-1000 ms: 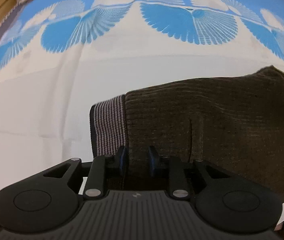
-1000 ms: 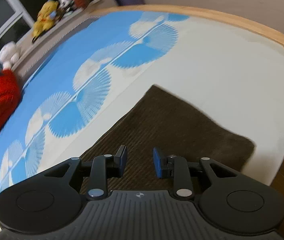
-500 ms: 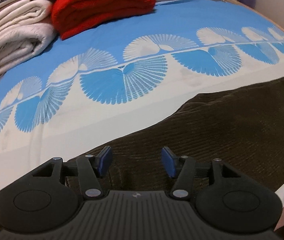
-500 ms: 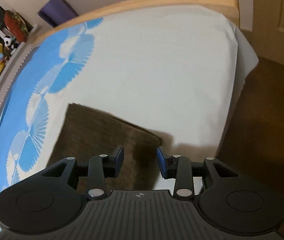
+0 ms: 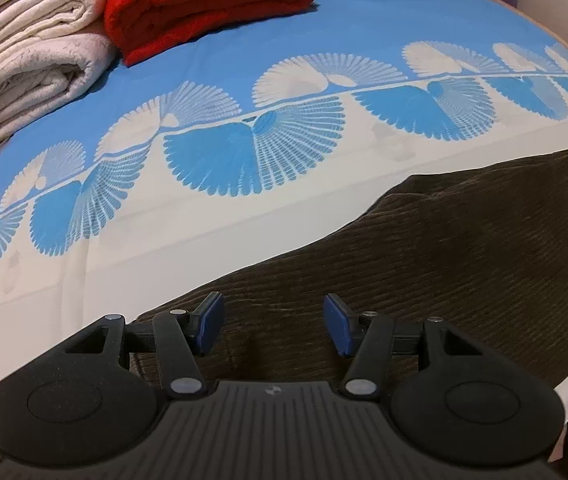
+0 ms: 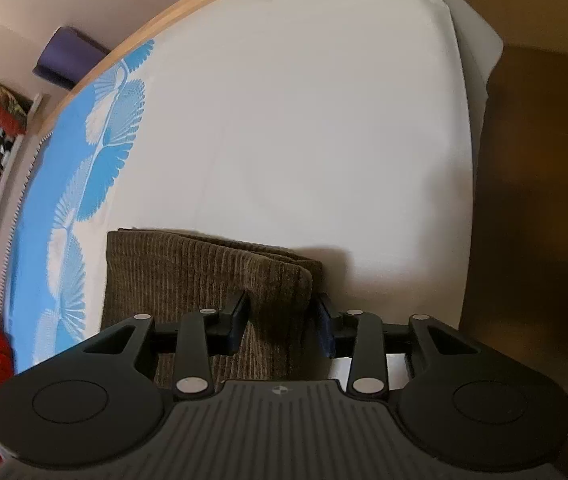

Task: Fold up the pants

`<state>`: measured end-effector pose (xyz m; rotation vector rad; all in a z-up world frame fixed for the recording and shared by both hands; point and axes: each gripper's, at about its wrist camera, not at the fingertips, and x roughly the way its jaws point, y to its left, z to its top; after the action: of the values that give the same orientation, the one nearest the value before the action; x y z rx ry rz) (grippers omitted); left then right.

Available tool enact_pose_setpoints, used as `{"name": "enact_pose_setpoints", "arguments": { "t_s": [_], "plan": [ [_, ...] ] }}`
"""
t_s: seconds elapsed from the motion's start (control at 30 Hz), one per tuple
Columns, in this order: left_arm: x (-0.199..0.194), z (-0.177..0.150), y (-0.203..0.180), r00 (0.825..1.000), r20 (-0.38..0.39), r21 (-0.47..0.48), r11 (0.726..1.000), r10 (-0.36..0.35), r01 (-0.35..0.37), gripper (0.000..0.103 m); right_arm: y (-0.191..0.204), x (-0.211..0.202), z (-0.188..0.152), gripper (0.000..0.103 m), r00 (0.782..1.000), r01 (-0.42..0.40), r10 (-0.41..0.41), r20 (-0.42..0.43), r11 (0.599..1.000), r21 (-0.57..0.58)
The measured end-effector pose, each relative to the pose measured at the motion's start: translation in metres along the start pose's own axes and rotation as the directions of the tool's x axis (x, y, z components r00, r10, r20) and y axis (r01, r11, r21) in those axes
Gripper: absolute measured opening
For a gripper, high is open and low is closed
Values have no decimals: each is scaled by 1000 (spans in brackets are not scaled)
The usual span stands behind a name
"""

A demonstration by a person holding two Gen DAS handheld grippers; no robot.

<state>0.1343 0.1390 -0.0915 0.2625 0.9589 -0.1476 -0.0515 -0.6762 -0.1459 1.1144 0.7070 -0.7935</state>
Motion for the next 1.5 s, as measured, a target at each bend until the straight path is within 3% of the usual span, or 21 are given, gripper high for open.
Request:
{"name": "enact_pose_setpoints", "arguments": {
  "t_s": [0.23, 0.3, 0.37, 0.4, 0.47, 0.53, 0.57, 0.6, 0.67, 0.77, 0.83, 0.87, 0.9, 0.93, 1.0, 1.07, 1.13, 1.2, 1.37, 1.43, 1.5],
  "plan": [
    [-5, -2, 13, 1000, 8, -34, 999, 11, -10, 61, 33, -29, -19, 19, 989, 14, -1, 148, 996, -87],
    [-7, -4, 14, 1000, 10, -30, 999, 14, -14, 61, 61, -55, -37, 19, 969, -38, 88, 232, 977, -211],
    [-8, -7, 16, 1000, 8, -26, 999, 20, -20, 61, 98, -91, -76, 18, 921, -93, 242, 305, 898, -431],
    [-8, -9, 18, 1000, 5, -27, 999, 23, -23, 61, 114, -108, -102, 18, 890, -112, 328, 318, 831, -545],
    [-8, -10, 20, 1000, 3, -33, 999, 28, -28, 61, 138, -143, -168, 18, 808, -147, 517, 282, 641, -754],
    [-10, -12, 21, 1000, 4, -40, 999, 28, -27, 61, 146, -164, -234, 18, 743, -190, 651, 158, 430, -883],
    [-11, -13, 21, 1000, 6, -41, 999, 27, -26, 61, 148, -170, -266, 19, 725, -212, 685, 76, 327, -921],
    [-12, -13, 21, 1000, 7, -41, 999, 25, -25, 61, 150, -170, -301, 19, 724, -241, 689, -24, 220, -945],
    [-14, -14, 22, 1000, 9, -42, 999, 21, -21, 61, 153, -156, -356, 20, 770, -310, 603, -211, 63, -949],
    [-15, -16, 24, 1000, 7, -52, 999, 17, -16, 61, 146, -119, -430, 26, 845, -401, 321, -429, -150, -904],
    [-15, -18, 26, 1000, 5, -55, 998, 12, -12, 61, 135, -109, -463, 37, 841, -468, 144, -521, -289, -835],
    [-15, -20, 27, 1000, 4, -53, 998, 13, -12, 61, 130, -114, -471, 48, 841, -447, 151, -519, -348, -824],
    [-15, -21, 29, 1000, 6, -49, 999, 16, -16, 61, 127, -121, -473, 50, 836, -421, 185, -516, -388, -820],
    [-16, -23, 31, 1000, 8, -50, 999, 19, -18, 61, 128, -127, -469, 49, 823, -424, 212, -527, -389, -818],
    [-16, -25, 36, 1000, 8, -61, 998, 18, -17, 61, 136, -131, -453, 49, 799, -465, 255, -544, -311, -829],
    [-17, -26, 40, 1000, 10, -67, 998, 20, -19, 61, 144, -126, -436, 50, 802, -471, 287, -524, -236, -850],
    [-17, -28, 43, 1000, 9, -70, 997, 20, -20, 61, 147, -118, -430, 50, 814, -466, 281, -509, -208, -860],
    [-17, -30, 45, 1000, 4, -69, 997, 23, -23, 61, 151, -112, -441, 50, 826, -457, 252, -505, -226, -860],
    [-17, -31, 46, 1000, 3, -72, 997, 28, -27, 61, 141, -105, -476, 44, 853, -403, 184, -488, -362, -841],
    [-18, -32, 46, 1000, 5, -69, 997, 23, -23, 61, 149, -107, -466, 29, 836, -441, 202, -510, -304, -844],
    [-17, -33, 46, 1000, 4, -59, 998, 26, -26, 61, 153, -120, -445, 26, 810, -464, 283, -514, -227, -856]
  ]
}}
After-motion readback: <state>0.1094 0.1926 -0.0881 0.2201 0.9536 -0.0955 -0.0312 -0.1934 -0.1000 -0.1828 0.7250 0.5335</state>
